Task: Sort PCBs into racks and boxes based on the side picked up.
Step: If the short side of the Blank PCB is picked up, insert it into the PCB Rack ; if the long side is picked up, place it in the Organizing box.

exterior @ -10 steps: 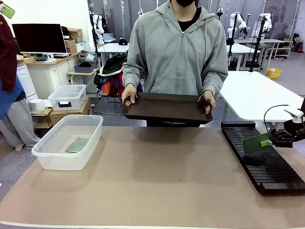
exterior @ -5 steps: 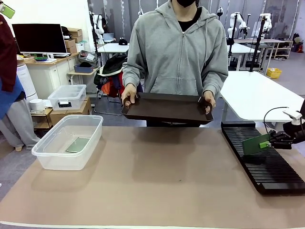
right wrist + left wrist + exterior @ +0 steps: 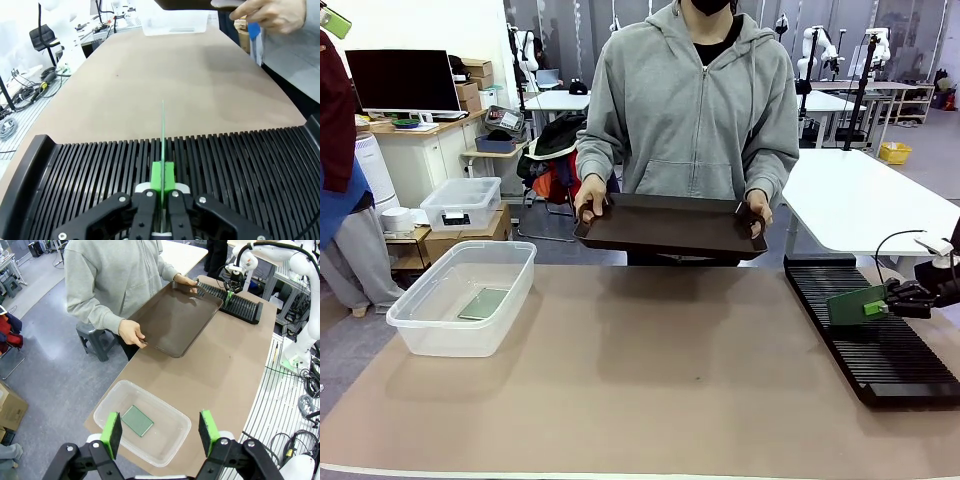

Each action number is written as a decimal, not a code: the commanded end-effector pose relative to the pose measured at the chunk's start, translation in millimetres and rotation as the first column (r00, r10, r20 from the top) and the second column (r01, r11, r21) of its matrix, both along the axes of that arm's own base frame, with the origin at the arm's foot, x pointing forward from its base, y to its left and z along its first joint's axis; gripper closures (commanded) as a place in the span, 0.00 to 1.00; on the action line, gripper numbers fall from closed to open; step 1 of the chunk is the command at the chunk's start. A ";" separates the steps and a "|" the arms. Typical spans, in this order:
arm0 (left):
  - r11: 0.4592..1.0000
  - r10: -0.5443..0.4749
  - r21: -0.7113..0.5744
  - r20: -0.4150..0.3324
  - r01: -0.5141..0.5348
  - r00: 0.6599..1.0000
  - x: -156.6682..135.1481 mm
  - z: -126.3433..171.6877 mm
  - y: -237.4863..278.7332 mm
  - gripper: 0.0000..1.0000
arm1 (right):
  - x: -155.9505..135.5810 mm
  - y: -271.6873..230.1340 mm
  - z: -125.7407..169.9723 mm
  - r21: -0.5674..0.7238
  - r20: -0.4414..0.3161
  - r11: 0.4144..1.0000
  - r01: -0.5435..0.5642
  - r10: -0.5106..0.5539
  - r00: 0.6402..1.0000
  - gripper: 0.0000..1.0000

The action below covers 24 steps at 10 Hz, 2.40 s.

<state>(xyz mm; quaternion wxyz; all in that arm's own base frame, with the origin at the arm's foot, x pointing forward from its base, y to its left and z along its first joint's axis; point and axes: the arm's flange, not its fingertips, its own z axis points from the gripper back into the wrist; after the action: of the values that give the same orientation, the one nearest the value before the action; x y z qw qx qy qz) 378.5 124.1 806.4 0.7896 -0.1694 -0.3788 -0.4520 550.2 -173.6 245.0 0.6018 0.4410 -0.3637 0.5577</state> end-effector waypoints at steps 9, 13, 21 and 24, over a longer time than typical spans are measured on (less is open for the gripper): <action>1.000 0.009 -0.003 -0.005 -0.009 1.000 -0.8 -0.6 -1.6 0.17 | -1.1 -0.7 2.1 -0.016 -0.024 1.000 0.010 -0.010 1.000 0.78; 1.000 0.009 -0.003 -0.005 -0.009 1.000 -0.8 -0.6 -1.6 0.17 | -2.9 -3.3 3.9 -0.016 -0.036 1.000 0.026 -0.027 0.999 0.39; 1.000 0.009 -0.003 -0.005 -0.009 1.000 -0.8 -0.6 -1.6 0.17 | 8.2 -16.9 56.9 -0.018 0.049 1.000 0.003 -0.002 0.999 0.00; 1.000 0.009 -0.003 -0.005 -0.009 1.000 -0.8 -0.6 -1.6 0.17 | 12.1 -16.8 93.3 -0.067 0.109 0.998 -0.019 0.026 0.994 0.00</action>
<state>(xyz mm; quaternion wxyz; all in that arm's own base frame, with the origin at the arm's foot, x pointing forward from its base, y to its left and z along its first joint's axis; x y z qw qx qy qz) 378.5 124.1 806.4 0.7896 -0.1695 -0.3788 -0.4521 564.7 -191.6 329.8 0.5838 0.3970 -0.3845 0.5947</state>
